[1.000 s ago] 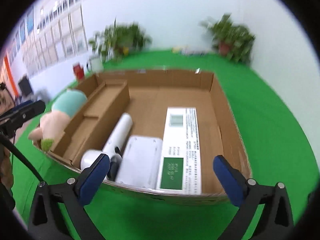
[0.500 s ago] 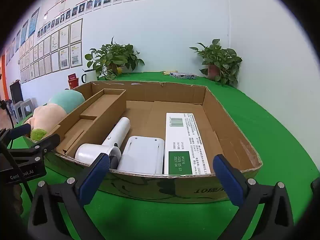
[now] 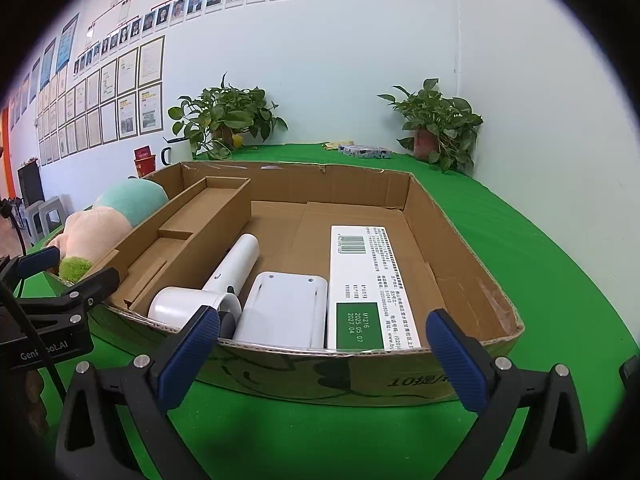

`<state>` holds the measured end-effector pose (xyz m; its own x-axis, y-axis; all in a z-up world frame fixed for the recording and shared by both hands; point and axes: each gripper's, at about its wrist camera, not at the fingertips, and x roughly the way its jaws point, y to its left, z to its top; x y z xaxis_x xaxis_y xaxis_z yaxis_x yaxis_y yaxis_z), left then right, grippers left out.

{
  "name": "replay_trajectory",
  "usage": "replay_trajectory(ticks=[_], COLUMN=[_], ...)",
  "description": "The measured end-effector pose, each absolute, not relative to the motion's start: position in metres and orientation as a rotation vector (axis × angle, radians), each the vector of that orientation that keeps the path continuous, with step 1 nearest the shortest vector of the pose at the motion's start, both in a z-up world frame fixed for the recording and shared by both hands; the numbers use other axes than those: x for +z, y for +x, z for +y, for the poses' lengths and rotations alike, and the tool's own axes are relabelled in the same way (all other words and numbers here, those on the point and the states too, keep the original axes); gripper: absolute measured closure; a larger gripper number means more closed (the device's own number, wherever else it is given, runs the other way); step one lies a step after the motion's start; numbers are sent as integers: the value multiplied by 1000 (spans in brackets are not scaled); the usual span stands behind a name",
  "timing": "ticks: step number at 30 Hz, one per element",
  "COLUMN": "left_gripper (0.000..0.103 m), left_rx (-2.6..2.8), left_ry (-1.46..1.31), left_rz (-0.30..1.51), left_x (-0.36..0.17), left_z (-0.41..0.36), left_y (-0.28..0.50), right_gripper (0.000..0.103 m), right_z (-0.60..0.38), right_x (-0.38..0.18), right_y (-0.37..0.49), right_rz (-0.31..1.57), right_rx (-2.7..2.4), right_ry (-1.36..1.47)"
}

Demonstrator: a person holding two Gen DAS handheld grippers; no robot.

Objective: Organize objects

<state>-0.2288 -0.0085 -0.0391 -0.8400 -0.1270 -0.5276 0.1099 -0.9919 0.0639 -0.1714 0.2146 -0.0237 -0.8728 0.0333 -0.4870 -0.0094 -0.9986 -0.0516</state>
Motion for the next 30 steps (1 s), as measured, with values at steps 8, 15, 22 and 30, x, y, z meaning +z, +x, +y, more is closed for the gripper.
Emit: replay_trajectory(ticks=[8,15,22,30], left_gripper=[0,0,0,0], left_rx=[-2900,-2900,-2902,-2903], left_ry=[835,835,838,838], left_rz=[-47,-45,-47,-48], left_x=[-39,-39,-40,-40], left_z=[-8,-8,-8,-9], left_y=[-229,-229,-231,-232], right_gripper=[1,1,1,1], right_z=[215,215,215,215], right_x=[-24,-24,-24,-24], right_y=[-171,-171,-172,-172], right_rz=[-75,-75,-75,-75], right_rx=[3018,3018,3018,3018], right_ry=[-786,-785,-786,-786])
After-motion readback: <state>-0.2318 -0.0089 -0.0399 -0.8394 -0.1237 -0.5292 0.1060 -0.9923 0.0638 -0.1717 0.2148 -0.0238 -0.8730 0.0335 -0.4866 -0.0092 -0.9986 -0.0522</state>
